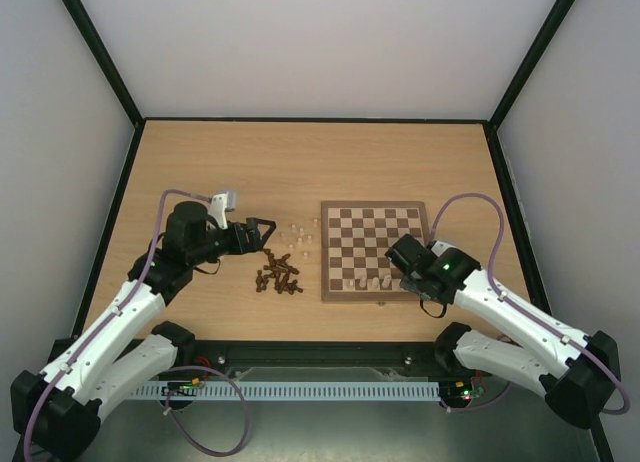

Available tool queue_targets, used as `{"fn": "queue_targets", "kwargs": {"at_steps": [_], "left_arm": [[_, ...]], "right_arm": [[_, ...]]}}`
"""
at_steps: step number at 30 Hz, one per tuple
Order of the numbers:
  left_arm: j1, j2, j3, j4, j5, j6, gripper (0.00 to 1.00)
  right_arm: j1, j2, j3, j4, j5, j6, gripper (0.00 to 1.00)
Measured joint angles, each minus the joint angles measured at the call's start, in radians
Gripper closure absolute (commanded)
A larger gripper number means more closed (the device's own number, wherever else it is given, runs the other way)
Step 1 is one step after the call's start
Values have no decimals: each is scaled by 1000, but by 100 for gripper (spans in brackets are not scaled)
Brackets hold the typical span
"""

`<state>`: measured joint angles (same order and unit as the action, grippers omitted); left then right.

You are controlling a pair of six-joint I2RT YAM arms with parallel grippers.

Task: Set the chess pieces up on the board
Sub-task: Place the chess piece on the chessboard.

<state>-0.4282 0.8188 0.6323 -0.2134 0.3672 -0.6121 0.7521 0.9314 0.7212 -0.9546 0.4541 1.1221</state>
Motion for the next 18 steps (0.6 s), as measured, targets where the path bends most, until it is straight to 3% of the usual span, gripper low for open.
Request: {"fn": "queue_targets", "kwargs": {"at_steps": [18], "left_arm": [[0, -15, 4, -47, -28, 63, 1]], "right_arm": [[-11, 135, -72, 68, 47, 77, 88]]}}
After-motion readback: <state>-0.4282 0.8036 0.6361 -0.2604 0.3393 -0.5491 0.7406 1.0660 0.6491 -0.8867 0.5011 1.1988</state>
